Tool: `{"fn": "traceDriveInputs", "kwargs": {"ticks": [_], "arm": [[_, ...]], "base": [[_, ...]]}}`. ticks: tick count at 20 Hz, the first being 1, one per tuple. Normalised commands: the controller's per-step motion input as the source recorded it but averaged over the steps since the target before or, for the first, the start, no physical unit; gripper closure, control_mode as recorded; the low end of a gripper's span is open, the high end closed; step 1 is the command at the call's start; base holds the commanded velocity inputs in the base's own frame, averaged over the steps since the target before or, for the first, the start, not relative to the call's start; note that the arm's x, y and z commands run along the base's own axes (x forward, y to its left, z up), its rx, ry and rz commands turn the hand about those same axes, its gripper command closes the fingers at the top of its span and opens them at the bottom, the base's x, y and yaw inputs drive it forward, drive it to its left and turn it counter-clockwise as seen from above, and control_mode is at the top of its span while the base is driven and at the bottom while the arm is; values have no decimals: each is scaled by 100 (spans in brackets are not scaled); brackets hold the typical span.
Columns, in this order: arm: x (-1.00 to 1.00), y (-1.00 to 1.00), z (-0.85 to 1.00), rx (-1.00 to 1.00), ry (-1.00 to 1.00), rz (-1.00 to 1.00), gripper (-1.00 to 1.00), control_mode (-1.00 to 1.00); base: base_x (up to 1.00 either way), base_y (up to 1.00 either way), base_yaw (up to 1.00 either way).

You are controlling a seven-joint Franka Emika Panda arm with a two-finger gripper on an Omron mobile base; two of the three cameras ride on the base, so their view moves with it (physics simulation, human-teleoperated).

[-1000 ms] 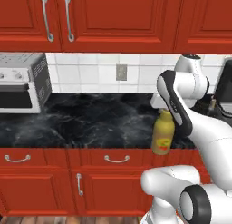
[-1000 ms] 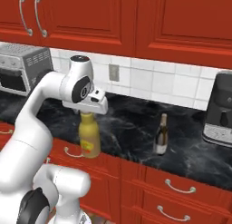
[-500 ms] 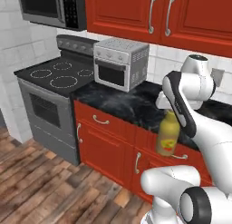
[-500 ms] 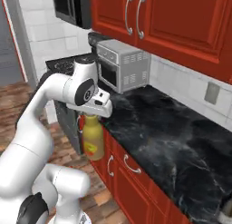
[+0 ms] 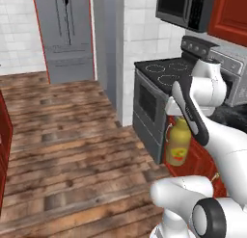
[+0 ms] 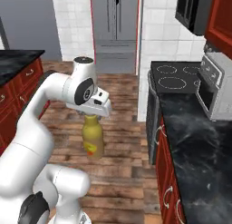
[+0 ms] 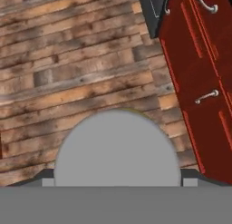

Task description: There is a wine glass and glass cup on the dining counter. Place the wine bottle next to the wine glass and the juice bottle next to the glass cup.

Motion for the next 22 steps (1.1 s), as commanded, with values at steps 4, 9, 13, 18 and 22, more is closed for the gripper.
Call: {"fn": "traceDriveInputs", "kwargs": {"ticks": [4,9,13,18,22], "arm": [[0,0,0,0,0,0,100,100],[0,0,0,0,0,0,100,100],[0,0,0,0,0,0,100,100],[0,0,0,0,0,0,100,100],[0,0,0,0,0,0,100,100]], "base": [[8,5,87],[10,2,78],[21,0,67],[18,-7,48],[20,0,45]]}}
